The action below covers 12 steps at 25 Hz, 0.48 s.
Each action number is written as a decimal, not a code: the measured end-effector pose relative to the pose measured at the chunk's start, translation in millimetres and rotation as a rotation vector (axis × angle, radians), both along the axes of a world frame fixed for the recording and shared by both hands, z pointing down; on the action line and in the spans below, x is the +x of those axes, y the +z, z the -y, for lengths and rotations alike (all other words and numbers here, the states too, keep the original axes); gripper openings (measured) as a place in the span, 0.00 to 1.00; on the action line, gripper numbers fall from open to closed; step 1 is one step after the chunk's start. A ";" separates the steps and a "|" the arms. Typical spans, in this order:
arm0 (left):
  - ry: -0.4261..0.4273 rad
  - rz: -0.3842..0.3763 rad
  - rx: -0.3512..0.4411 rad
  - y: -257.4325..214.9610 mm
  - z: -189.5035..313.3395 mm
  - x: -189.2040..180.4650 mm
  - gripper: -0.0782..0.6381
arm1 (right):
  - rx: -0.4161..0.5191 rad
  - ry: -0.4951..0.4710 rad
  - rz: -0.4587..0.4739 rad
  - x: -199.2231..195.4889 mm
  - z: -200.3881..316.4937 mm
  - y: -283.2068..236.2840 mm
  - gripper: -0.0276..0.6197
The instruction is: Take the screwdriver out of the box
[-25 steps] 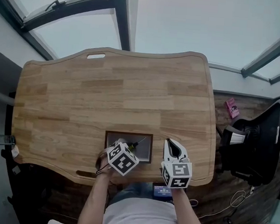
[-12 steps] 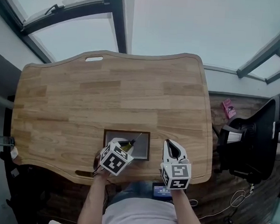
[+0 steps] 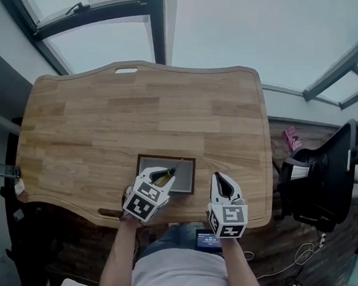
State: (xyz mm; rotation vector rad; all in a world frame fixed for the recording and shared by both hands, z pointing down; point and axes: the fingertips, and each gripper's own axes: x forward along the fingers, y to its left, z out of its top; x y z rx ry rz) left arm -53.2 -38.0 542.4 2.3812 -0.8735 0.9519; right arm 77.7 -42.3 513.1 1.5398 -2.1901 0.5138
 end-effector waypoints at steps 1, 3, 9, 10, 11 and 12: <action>-0.010 -0.016 0.015 -5.6 0.2 -0.4 0.22 | 0.008 0.002 -0.002 0.7 -1.7 -2.7 0.09; -0.057 -0.047 0.054 -18.0 2.8 -3.9 0.22 | 0.022 0.008 -0.007 1.8 -4.6 -8.4 0.09; -0.219 -0.199 0.135 -55.7 10.5 -16.8 0.22 | 0.076 0.013 -0.006 -1.4 -10.2 -30.2 0.09; -0.227 -0.211 0.150 -60.3 11.1 -17.4 0.22 | 0.083 0.016 -0.005 -1.0 -9.6 -32.7 0.09; -0.229 -0.215 0.168 -64.6 11.8 -17.5 0.22 | 0.089 0.019 -0.006 -0.1 -8.9 -35.0 0.09; -0.229 -0.216 0.187 -68.7 12.4 -17.3 0.22 | 0.094 0.023 -0.006 0.9 -8.2 -37.2 0.09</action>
